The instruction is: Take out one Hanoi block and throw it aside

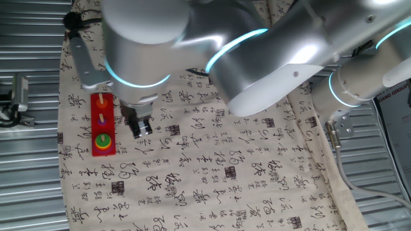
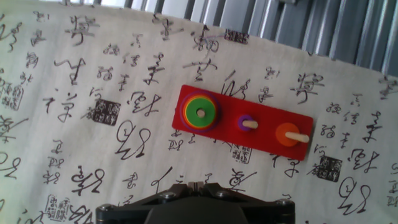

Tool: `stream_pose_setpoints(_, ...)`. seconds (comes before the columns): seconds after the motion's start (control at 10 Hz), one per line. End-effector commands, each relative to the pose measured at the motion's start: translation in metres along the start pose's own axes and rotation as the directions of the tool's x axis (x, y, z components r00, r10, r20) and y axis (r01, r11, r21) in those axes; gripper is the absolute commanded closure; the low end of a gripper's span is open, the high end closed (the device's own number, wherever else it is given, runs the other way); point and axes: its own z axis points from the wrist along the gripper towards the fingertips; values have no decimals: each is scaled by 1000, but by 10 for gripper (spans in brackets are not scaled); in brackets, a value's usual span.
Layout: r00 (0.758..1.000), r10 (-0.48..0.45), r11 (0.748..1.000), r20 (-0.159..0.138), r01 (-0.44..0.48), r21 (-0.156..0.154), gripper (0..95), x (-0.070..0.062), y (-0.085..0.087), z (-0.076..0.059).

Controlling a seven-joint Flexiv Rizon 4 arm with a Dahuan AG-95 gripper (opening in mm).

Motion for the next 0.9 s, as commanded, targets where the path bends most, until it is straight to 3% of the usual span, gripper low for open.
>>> stream_pose_setpoints(0.1, 1000, -8, 1000, 6, 8, 6, 950, 4, 0, -2)
stream_pose_setpoints(0.9, 1000, -6, 1000, 7, 6, 12, 950, 4, 0, -2)
